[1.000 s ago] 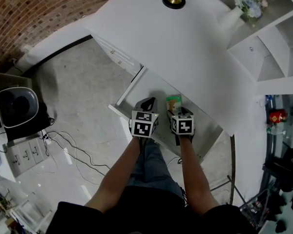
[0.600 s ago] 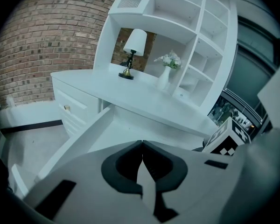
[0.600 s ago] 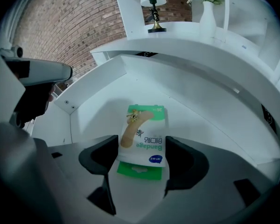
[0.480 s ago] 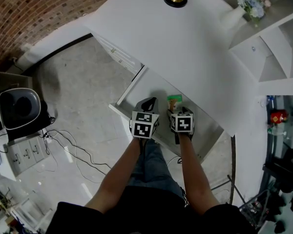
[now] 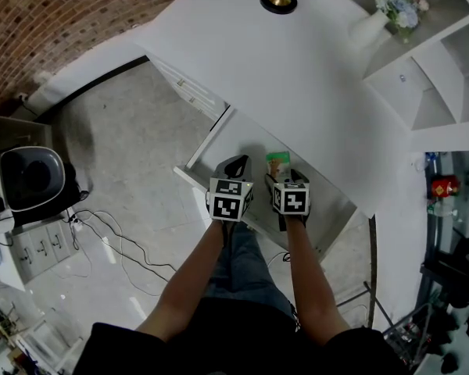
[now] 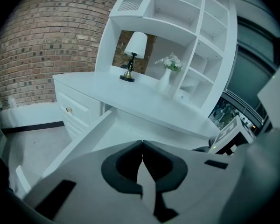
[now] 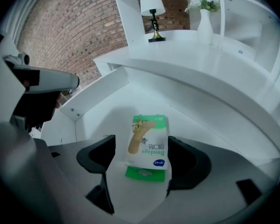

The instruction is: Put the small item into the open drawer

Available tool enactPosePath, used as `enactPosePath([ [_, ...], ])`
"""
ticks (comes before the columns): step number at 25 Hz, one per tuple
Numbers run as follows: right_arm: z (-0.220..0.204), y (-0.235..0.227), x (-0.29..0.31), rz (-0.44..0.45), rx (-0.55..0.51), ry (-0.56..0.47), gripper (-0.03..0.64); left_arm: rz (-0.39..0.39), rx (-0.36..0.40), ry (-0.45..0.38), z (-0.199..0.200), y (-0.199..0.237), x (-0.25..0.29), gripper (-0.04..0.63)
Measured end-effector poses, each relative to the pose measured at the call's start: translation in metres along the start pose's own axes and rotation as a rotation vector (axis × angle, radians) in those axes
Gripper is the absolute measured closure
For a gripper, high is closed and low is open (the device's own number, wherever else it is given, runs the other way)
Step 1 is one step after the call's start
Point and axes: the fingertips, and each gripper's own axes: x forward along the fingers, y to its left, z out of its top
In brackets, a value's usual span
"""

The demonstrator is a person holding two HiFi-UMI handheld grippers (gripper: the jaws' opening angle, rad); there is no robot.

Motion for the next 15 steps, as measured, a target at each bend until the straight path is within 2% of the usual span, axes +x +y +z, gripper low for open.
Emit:
enactPosePath([
  [2,0.008,0.005,-0.011,0.005,-0.013,-0.038,0.275,0.004,0.000,-0.008,0.003,0.002,-0.003,0.574],
  [7,0.029,0.019,-0.056,0.008,-0.006,-0.176,0.376,0.008,0.008,-0.043,0.017,0.003,-0.020,0.574],
  [11,0.060,0.020,-0.104,0.003,0.035,-0.350,0.457,0.002,0.034,-0.116,0.044,0.001,-0.043,0.574],
  [15,0.107,0.018,-0.152,-0.008,0.048,-0.546,0.527,0.004,0.101,-0.219,0.088,0.000,-0.069,0.574],
])
